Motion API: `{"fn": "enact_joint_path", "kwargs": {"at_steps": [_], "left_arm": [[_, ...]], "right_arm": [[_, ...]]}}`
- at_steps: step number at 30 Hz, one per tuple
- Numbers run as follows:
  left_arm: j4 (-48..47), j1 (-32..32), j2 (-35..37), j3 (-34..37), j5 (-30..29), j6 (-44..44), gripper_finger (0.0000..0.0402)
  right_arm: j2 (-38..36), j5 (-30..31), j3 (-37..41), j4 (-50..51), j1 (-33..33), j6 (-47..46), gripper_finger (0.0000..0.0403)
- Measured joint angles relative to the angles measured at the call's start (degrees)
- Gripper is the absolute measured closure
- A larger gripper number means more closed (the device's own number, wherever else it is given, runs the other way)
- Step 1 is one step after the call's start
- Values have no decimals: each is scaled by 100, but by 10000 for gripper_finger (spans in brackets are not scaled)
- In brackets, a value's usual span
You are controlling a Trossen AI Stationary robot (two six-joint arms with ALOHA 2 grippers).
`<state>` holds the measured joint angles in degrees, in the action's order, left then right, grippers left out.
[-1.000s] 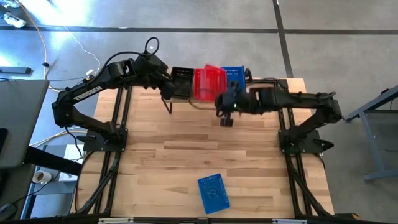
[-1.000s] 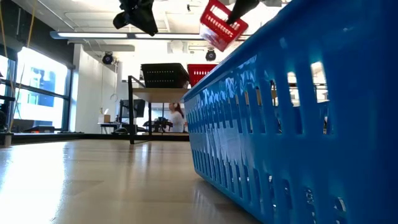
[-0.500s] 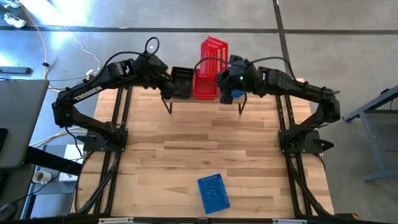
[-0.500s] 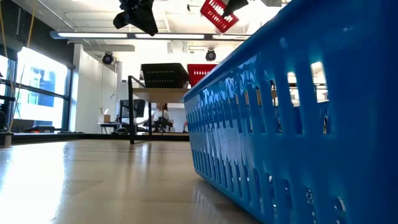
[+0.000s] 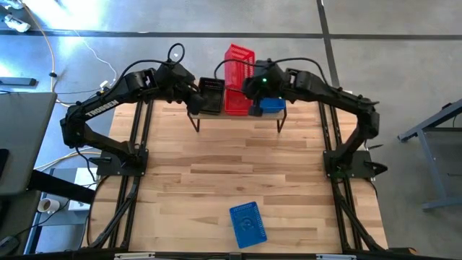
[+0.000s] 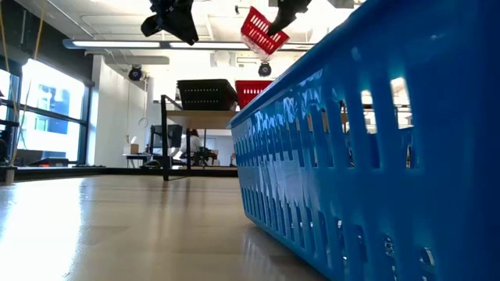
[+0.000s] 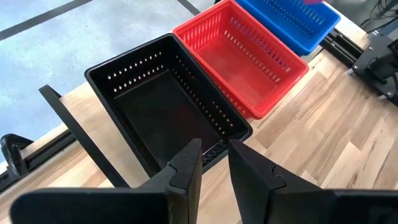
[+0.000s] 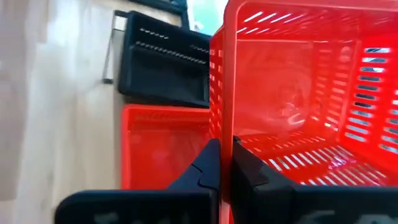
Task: Stack baskets on shelf by color
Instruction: Stack the red bin on top of the red bins on the shelf
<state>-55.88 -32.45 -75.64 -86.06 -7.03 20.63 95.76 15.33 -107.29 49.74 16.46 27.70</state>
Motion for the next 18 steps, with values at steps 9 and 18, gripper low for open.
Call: {"fn": "enact_joint_path", "kwargs": {"at_steps": [9, 18], "left_arm": [[0, 0, 0, 0, 38, -18, 330], [0, 0, 0, 0, 64, -18, 330]], "right_arm": [[592, -232, -517, 1147, -68, -633, 403], [795, -231, -524, 1464, -282, -836, 403]]}}
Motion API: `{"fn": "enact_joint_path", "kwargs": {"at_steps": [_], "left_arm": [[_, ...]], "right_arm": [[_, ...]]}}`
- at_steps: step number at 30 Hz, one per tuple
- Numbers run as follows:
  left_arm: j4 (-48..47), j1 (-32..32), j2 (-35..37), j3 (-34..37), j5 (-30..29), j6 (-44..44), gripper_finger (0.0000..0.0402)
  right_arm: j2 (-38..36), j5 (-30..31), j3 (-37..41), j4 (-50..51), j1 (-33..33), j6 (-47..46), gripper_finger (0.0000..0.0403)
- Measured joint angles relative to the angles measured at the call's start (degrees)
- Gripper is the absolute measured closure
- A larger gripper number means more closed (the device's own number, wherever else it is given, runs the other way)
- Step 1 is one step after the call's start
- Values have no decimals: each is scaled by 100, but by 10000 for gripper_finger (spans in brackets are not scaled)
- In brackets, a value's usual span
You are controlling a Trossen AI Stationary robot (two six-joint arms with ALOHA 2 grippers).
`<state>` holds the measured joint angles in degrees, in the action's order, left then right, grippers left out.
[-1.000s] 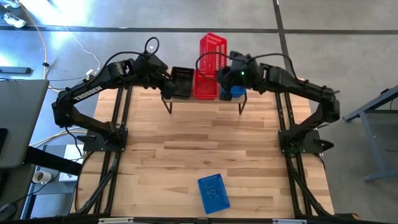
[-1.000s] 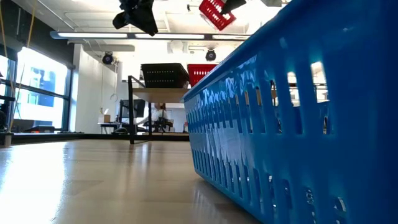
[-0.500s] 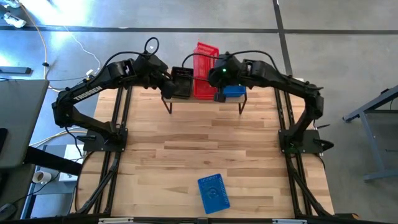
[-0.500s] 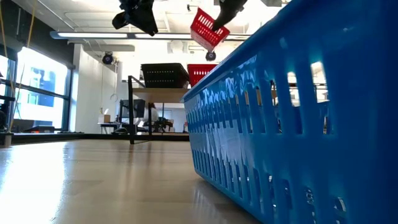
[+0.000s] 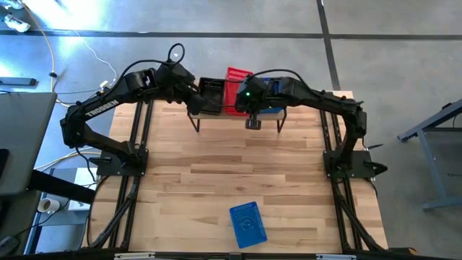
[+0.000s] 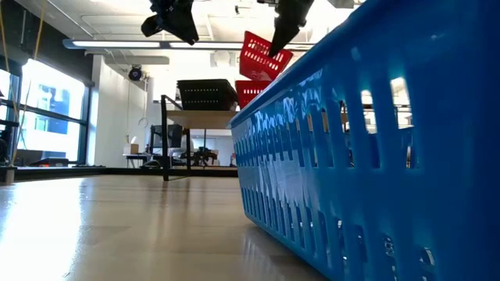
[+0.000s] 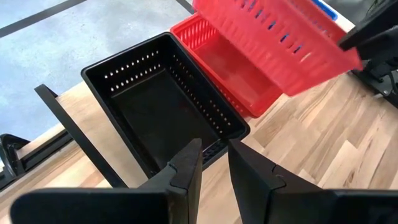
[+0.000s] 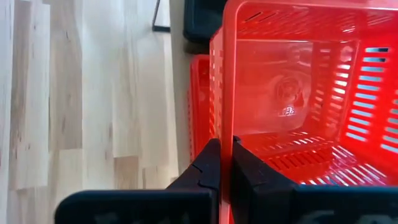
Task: Stack baskets on shelf by color
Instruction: Stack the red bin on top of the red bins on the shelf
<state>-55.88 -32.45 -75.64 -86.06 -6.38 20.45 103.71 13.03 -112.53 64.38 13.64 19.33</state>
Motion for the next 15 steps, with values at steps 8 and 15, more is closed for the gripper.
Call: {"fn": "enact_joint_path", "kwargs": {"at_steps": [8, 15], "left_arm": [[0, 0, -2, 0, 163, -2, 330], [-2, 1, -2, 0, 189, -4, 330]], "right_arm": [[177, 130, 7, 102, 19, -100, 403], [292, 96, 7, 181, 23, -132, 403]]}}
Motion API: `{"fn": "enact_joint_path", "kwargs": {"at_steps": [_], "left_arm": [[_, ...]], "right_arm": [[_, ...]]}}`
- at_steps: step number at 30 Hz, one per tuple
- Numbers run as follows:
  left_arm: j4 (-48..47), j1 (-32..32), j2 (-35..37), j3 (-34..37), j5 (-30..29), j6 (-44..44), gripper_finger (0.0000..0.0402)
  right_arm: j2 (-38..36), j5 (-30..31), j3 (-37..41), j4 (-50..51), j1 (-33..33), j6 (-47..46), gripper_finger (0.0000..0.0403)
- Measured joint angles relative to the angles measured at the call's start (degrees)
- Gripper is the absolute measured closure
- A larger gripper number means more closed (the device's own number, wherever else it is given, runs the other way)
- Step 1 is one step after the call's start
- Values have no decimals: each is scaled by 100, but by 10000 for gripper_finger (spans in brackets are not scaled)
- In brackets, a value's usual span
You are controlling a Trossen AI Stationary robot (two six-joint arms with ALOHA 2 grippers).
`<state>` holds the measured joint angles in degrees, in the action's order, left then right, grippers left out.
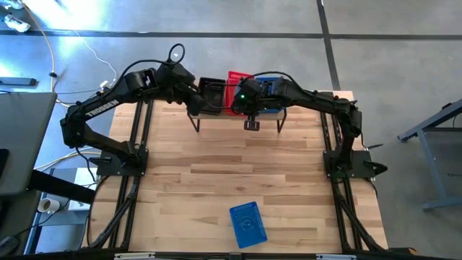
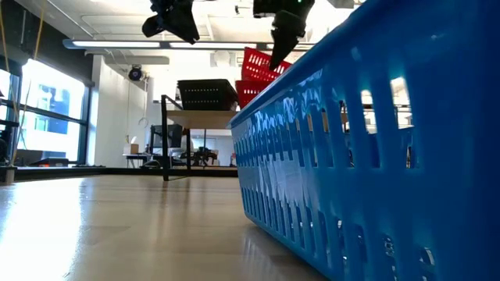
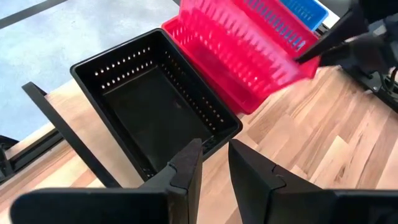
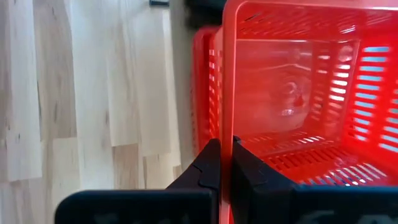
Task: Stack baskets on shelf by color
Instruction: Stack the red bin on top of the red bins on the shelf
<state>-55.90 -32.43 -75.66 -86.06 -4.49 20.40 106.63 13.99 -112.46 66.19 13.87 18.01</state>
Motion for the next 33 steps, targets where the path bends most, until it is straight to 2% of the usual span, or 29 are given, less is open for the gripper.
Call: {"fn": "enact_joint_path", "kwargs": {"at_steps": [20, 33], "left_arm": [[-4, 1, 0, 0, 0, -66, 330], [-4, 1, 0, 0, 0, -66, 330]], "right_arm": [[129, 117, 2, -12, 0, -2, 401], [129, 500, 2, -82, 0, -20, 314]]}}
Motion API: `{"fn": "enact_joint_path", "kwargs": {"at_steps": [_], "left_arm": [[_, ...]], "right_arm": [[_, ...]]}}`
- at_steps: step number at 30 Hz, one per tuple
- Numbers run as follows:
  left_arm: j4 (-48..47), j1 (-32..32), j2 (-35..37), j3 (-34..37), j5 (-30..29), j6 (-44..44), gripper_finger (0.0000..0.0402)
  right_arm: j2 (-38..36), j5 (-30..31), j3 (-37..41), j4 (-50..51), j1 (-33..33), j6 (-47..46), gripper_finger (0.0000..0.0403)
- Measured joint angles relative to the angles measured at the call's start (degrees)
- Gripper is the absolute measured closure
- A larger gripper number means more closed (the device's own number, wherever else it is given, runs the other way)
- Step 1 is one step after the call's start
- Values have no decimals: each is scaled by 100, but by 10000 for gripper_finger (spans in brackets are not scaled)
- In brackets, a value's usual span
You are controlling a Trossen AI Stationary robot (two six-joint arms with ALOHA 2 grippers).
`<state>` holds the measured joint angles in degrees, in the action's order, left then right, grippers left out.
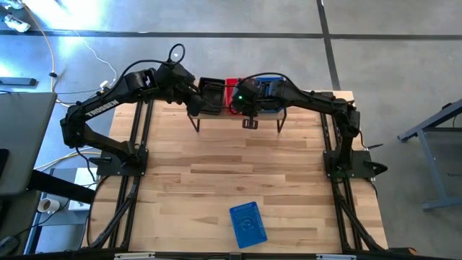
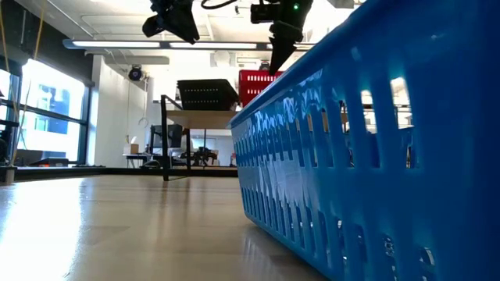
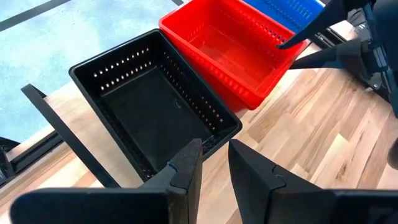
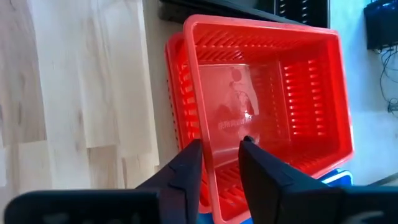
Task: Stack baskets on shelf by color
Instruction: Stack the red bin on top of the red bins on the shelf, then adjust the black bins on the shelf
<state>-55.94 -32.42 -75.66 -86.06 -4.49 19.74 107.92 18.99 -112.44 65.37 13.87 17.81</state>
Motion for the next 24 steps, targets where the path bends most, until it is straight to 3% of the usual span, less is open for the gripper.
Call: {"fn": "enact_joint_path", "kwargs": {"at_steps": [11, 20, 24], "left_arm": [[-111, 0, 0, 0, 0, -194, 330], [-921, 104, 0, 0, 0, -709, 330], [-920, 309, 2, 0, 115, -959, 330]], "right_arm": [[-24, -127, -551, 205, -44, -659, 308], [-14, -1833, -859, 467, -82, -1240, 308], [110, -2076, -859, 457, -140, -1240, 308]]}}
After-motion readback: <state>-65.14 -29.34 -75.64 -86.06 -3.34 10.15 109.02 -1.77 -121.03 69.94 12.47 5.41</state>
